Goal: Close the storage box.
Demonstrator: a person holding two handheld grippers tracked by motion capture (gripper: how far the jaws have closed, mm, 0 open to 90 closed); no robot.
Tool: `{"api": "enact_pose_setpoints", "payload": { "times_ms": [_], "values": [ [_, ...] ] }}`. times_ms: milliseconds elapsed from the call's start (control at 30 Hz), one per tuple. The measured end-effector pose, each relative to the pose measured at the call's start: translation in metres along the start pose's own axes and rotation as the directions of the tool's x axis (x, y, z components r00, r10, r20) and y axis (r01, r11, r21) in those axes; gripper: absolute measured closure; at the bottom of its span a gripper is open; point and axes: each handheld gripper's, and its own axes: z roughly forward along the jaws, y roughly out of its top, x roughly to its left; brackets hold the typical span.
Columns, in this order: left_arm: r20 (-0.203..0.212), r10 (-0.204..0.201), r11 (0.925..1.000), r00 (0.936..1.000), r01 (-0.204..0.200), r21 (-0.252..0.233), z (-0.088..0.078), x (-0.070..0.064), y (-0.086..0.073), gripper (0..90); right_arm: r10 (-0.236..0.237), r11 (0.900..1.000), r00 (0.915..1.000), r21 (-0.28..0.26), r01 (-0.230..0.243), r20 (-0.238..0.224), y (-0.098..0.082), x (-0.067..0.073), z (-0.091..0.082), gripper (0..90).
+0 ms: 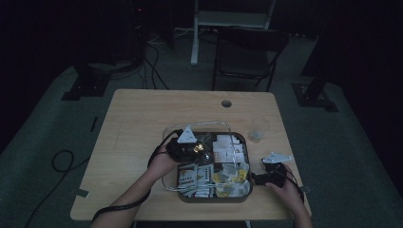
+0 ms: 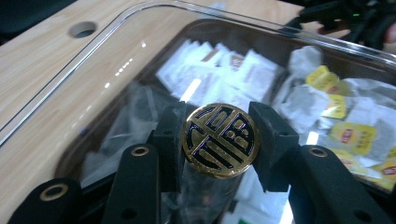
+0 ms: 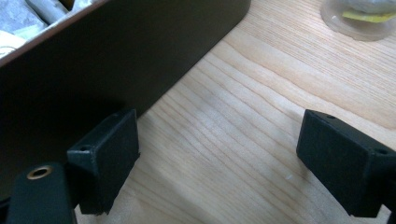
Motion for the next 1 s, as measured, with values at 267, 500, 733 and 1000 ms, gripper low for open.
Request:
{"api": "enact_pose_setpoints", "payload": {
  "times_ms": [267, 500, 733, 1000],
  "values": [
    [0.044, 0.028, 0.9996, 0.9986, -0.029, 0.007, 0.014, -0.011, 0.004, 59.8, 0.000, 1.000, 1.0000, 0.000, 0.000, 0.000, 0.000, 0.000, 0.000, 12.4],
    [0.082, 0.049, 0.9983, 0.9955, -0.051, 0.027, 0.030, -0.017, 0.008, 59.8, 0.000, 1.000, 1.0000, 0.000, 0.000, -0.001, 0.000, 0.000, 0.000, 12.4],
    [0.095, 0.052, 0.9970, 0.9941, -0.057, 0.052, 0.047, -0.020, 0.008, 59.8, -0.001, 1.000, 1.0000, -0.001, 0.001, -0.001, 0.000, 0.000, 0.000, 12.4],
    [0.078, 0.052, 0.9965, 0.9956, -0.057, 0.061, 0.054, -0.021, 0.011, 59.8, 0.000, 1.000, 1.0000, 0.000, 0.000, 0.000, 0.000, 0.000, 0.000, 12.5]
  ]
}}
